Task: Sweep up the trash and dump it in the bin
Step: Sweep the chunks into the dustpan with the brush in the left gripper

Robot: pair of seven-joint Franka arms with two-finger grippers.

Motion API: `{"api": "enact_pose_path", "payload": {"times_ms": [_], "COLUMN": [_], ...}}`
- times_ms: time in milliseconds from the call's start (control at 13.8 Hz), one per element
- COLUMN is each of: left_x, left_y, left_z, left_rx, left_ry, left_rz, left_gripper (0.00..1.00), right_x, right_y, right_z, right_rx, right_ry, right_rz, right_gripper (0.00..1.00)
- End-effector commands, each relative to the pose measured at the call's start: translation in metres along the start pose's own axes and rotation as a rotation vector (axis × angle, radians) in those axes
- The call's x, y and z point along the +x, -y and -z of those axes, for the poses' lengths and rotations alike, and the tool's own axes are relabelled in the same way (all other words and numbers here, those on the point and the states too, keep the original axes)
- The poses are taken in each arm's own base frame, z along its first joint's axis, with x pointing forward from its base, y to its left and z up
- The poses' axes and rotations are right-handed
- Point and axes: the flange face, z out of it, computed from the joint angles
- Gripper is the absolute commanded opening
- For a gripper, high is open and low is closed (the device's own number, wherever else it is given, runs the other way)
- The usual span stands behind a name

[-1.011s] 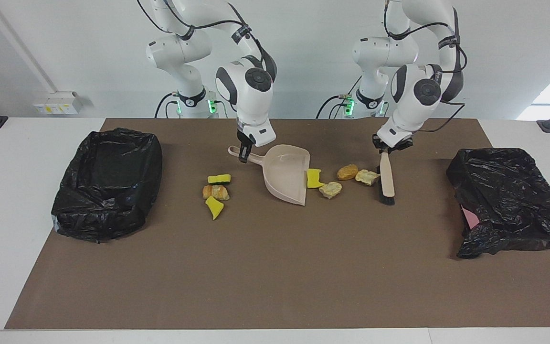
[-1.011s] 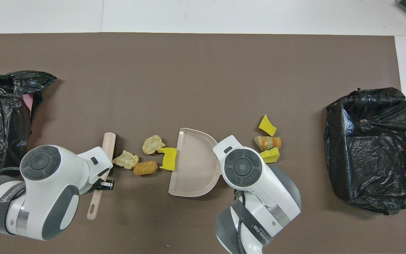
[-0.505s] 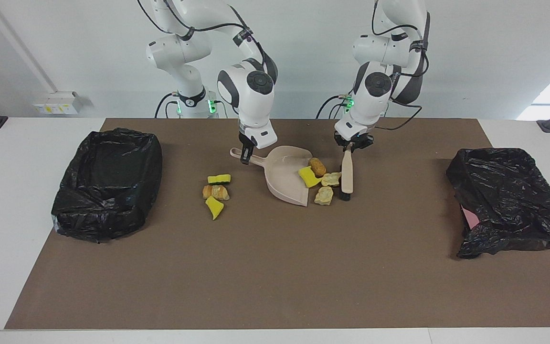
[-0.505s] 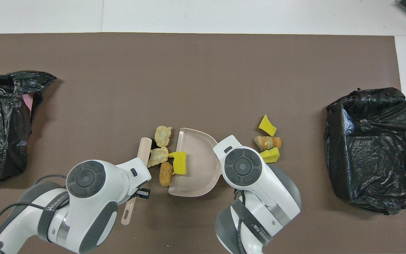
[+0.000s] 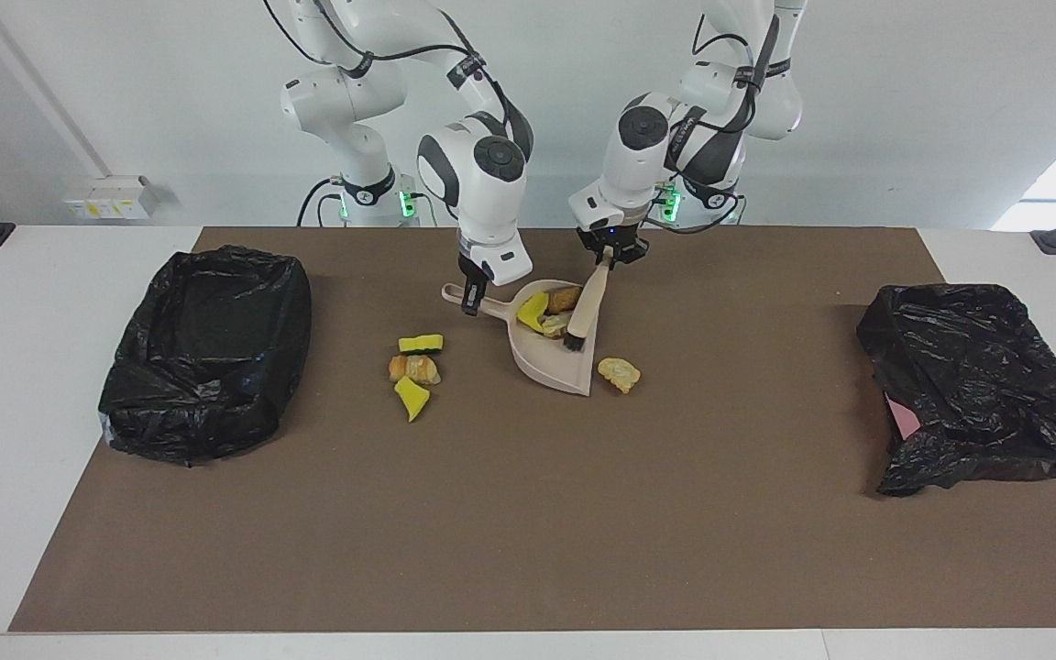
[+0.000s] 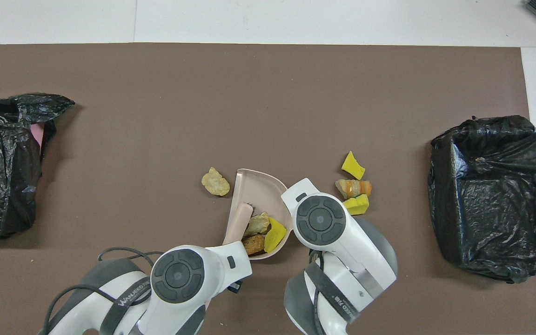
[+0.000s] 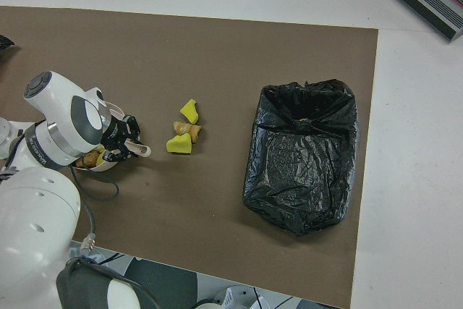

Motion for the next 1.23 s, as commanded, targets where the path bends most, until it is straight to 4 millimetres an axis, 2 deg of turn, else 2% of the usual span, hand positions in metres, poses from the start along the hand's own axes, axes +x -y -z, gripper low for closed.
{"api": "enact_pose_path", "payload": {"times_ms": [0, 72, 144, 289, 361, 505, 578, 722, 794, 866, 939, 1083, 1155], "left_x": [0.007, 0.009, 0.014, 0.027, 0.034, 0.055, 0.066, 0.088, 0.101, 0.109, 0.110, 0.105, 0.096], "left_y": [-0.006, 0.001, 0.017, 0.062, 0.076, 0.127, 0.142, 0.185, 0.199, 0.204, 0.203, 0.185, 0.172], "left_z": [0.027, 0.037, 0.048, 0.058, 0.059, 0.064, 0.062, 0.047, 0.042, 0.028, 0.023, 0.018, 0.011], "left_rx": [-0.021, -0.025, -0.032, -0.031, -0.009, 0.026, 0.023, 0.054, 0.054, 0.049, 0.050, 0.048, 0.050], "left_ry": [0.022, 0.027, 0.028, 0.027, 0.019, 0.032, 0.035, 0.042, 0.038, 0.050, 0.047, 0.071, 0.090], "left_rz": [-0.006, 0.007, 0.040, 0.119, 0.107, 0.075, 0.058, 0.030, 0.017, 0.007, -0.002, -0.031, -0.055], "left_gripper": [0.00, 0.00, 0.00, 0.00, 0.00, 0.00, 0.00, 0.00, 0.00, 0.00, 0.00, 0.00, 0.00], "right_x": [0.000, -0.001, -0.001, -0.001, -0.001, -0.002, -0.001, -0.001, -0.001, -0.001, -0.001, -0.001, -0.001], "right_y": [0.001, 0.001, 0.001, 0.001, 0.001, 0.001, 0.001, 0.001, 0.001, 0.001, 0.001, 0.001, 0.001], "right_z": [-0.004, -0.003, -0.003, -0.003, -0.003, -0.004, -0.003, -0.004, -0.004, -0.004, -0.003, -0.004, -0.003], "right_rx": [-0.001, -0.001, -0.001, -0.001, -0.001, 0.000, -0.001, -0.001, -0.001, -0.001, -0.002, -0.001, -0.002], "right_ry": [0.004, 0.004, 0.004, 0.004, 0.004, 0.005, 0.004, 0.004, 0.004, 0.004, 0.003, 0.004, 0.003], "right_rz": [-0.018, -0.018, -0.018, -0.018, -0.018, -0.021, -0.020, -0.021, -0.026, -0.027, -0.027, -0.033, -0.035], "right_gripper": [0.00, 0.00, 0.00, 0.00, 0.00, 0.00, 0.00, 0.00, 0.00, 0.00, 0.00, 0.00, 0.00]}}
